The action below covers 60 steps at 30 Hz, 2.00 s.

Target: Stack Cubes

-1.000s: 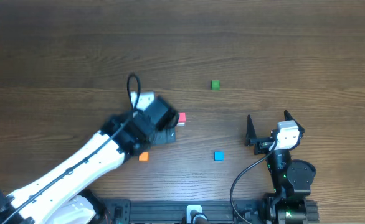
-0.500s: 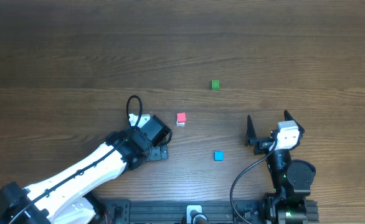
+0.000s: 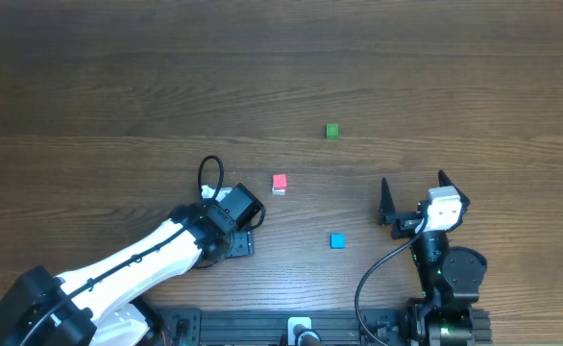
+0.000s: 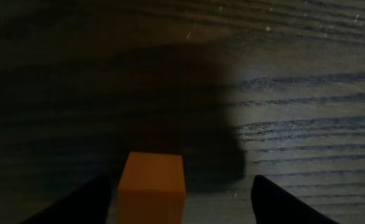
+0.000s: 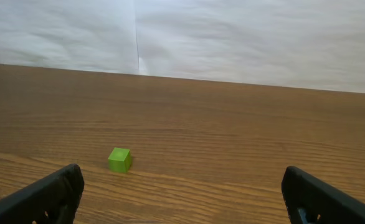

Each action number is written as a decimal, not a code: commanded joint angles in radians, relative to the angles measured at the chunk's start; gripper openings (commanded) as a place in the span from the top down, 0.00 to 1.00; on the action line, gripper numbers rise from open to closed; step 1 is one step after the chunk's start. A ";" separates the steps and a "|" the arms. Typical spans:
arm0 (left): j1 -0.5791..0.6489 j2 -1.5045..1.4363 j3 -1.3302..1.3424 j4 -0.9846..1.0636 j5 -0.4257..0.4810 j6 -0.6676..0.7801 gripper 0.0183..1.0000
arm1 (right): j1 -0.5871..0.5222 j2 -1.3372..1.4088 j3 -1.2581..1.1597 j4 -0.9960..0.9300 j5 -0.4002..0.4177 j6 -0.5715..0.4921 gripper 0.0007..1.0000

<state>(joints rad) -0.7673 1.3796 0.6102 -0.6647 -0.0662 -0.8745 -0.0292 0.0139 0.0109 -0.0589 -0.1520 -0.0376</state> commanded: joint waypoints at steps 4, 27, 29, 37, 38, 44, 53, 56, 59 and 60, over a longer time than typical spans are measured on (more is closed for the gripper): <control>-0.002 0.005 -0.007 -0.012 0.006 -0.001 0.44 | 0.004 -0.007 -0.006 -0.003 -0.004 -0.005 0.01; -0.002 0.018 -0.008 -0.011 0.006 -0.002 0.74 | 0.004 -0.007 -0.006 -0.003 -0.004 -0.005 0.01; -0.002 0.018 -0.008 -0.011 0.006 -0.002 0.76 | 0.004 -0.007 -0.006 -0.003 -0.004 -0.005 0.01; -0.002 0.018 -0.003 0.027 0.006 -0.002 0.87 | 0.004 -0.007 -0.006 -0.003 -0.004 -0.005 0.01; -0.002 0.018 0.006 0.026 0.007 -0.002 0.96 | 0.004 -0.007 -0.006 -0.003 -0.004 -0.005 0.01; -0.002 0.024 0.187 -0.063 -0.033 0.006 0.98 | 0.004 -0.007 -0.006 -0.003 -0.004 -0.005 0.01; 0.014 0.211 0.631 -0.306 -0.069 0.007 0.98 | 0.004 -0.007 -0.006 -0.003 -0.004 -0.005 0.01; 0.014 0.286 0.720 -0.316 -0.066 0.006 0.98 | 0.004 -0.007 -0.006 -0.003 -0.004 -0.005 0.01; 0.014 0.354 0.781 -0.316 -0.047 0.006 0.98 | 0.004 -0.007 -0.006 -0.003 -0.004 -0.005 0.01; 0.014 0.372 0.795 -0.316 -0.042 0.006 0.98 | 0.004 -0.007 -0.006 -0.003 -0.004 -0.005 0.01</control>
<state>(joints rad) -0.7597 1.6894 1.3518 -0.9760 -0.1154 -0.8753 -0.0292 0.0139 0.0109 -0.0589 -0.1520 -0.0376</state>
